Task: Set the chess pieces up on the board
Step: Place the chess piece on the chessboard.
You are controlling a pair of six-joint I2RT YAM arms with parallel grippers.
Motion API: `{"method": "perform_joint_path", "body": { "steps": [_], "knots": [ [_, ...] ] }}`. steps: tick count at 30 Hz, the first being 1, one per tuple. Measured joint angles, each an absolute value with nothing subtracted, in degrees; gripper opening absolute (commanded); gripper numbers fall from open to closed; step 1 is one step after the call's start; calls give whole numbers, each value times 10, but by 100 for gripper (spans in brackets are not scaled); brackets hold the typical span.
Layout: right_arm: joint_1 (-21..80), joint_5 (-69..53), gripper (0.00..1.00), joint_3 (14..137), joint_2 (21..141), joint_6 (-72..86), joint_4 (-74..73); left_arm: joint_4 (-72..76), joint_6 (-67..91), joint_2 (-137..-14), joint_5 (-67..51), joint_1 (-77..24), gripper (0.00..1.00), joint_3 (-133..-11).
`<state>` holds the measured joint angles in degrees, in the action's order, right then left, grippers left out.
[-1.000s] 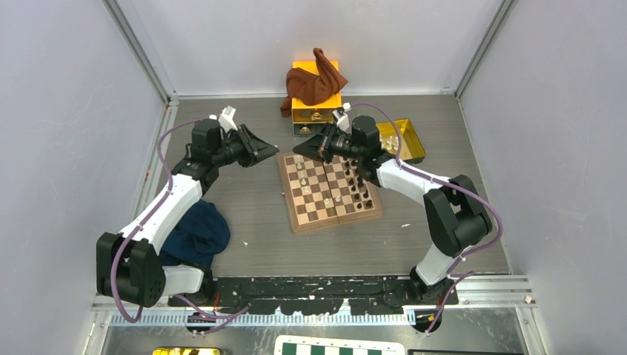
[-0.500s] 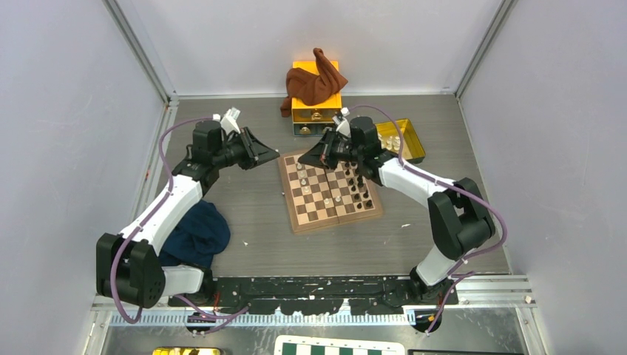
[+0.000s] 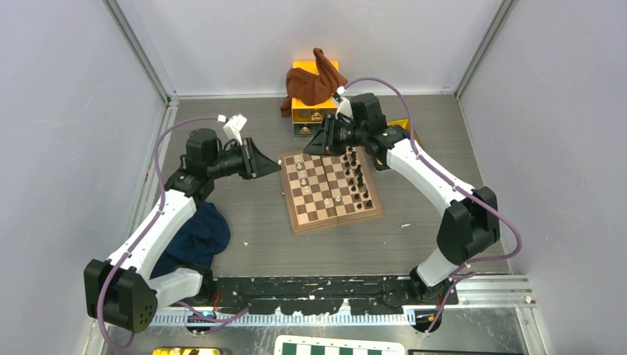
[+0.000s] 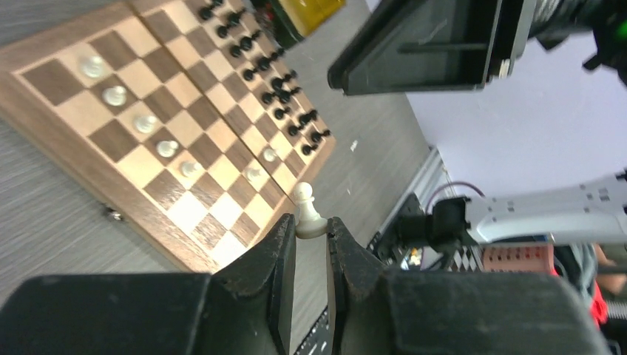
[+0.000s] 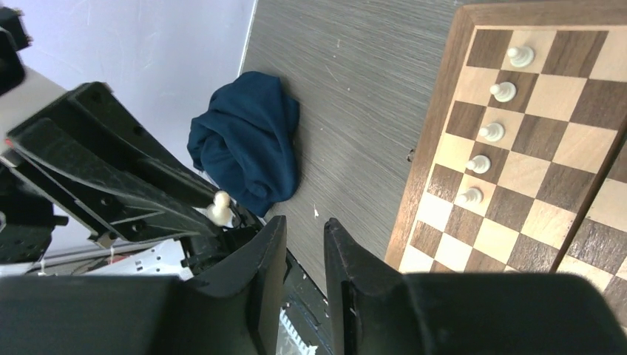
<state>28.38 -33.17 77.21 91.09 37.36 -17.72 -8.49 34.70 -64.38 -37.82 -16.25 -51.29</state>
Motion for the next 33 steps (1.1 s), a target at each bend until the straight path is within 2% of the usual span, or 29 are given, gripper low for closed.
{"method": "perform_joint_path", "body": {
  "steps": [8,15,22,33],
  "knots": [
    [283,-377,34,856,924,307,-290,-108,336,-672,-499,-178,0,-534],
    [281,-433,35,864,929,279,-340,-127,335,-702,-568,-204,0,-554],
    [281,-491,36,824,924,301,-321,-132,336,-725,-591,-218,0,-567],
    [281,-575,37,738,894,395,-198,-126,342,-743,-606,-220,0,-576]
  ]
}}
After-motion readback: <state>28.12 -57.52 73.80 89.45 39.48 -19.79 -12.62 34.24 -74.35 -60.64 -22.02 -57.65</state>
